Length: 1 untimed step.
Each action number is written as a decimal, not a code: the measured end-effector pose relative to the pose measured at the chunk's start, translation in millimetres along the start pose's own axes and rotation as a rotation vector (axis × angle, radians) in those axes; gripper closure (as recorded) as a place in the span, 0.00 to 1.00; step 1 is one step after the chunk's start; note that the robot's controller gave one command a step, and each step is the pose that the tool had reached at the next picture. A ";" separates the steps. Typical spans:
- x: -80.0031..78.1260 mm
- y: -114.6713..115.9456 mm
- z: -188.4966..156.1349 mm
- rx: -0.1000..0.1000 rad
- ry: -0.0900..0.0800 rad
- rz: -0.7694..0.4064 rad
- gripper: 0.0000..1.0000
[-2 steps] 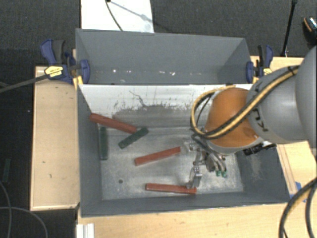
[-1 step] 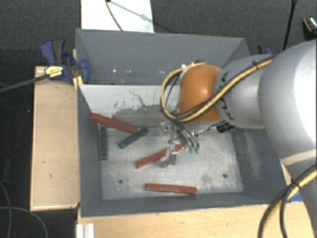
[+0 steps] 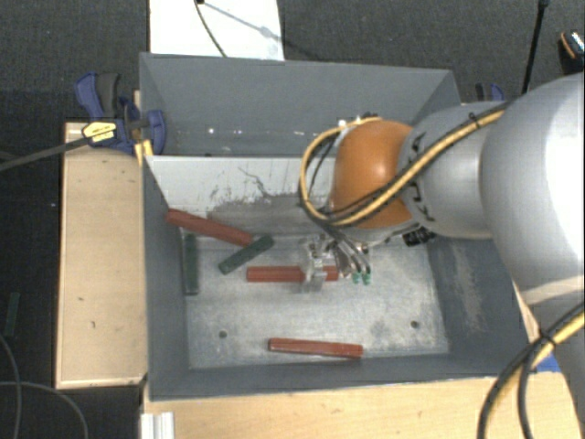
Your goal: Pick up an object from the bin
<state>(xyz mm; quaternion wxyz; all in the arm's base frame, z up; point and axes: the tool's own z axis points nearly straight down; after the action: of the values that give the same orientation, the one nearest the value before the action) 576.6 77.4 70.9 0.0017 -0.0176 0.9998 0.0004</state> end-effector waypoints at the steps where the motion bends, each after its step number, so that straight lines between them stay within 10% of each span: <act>1: 2.8 -18.2 -124.9 0.001 -0.007 -0.040 1.00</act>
Offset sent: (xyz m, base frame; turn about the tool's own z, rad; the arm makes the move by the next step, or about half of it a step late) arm -0.0050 -0.0175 0.1196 -0.0420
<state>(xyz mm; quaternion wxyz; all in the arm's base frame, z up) 574.1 59.0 195.8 0.0053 -0.0375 0.9993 -0.0001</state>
